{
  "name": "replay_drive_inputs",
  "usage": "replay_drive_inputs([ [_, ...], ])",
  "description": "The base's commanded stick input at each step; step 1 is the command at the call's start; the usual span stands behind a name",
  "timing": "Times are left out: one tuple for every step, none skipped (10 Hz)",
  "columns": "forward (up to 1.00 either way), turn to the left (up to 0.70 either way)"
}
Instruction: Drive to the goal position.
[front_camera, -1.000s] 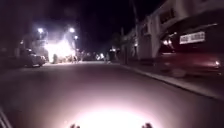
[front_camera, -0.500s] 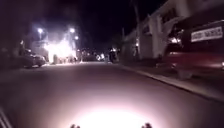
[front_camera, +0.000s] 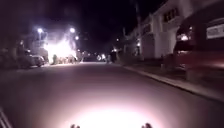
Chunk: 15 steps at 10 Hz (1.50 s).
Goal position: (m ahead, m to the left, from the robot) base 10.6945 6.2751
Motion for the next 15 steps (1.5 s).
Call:
replay_drive_inputs([
  [0.60,0.00],
  [0.60,0.00],
  [0.60,0.00],
  [0.60,0.00],
  [0.60,0.00],
  [0.60,0.00],
  [0.60,0.00],
  [0.60,0.00],
  [0.60,0.00],
  [0.60,0.00],
  [0.60,0.00],
  [0.60,0.00],
  [0.60,0.00],
  [0.60,0.00],
  [0.60,0.00],
])
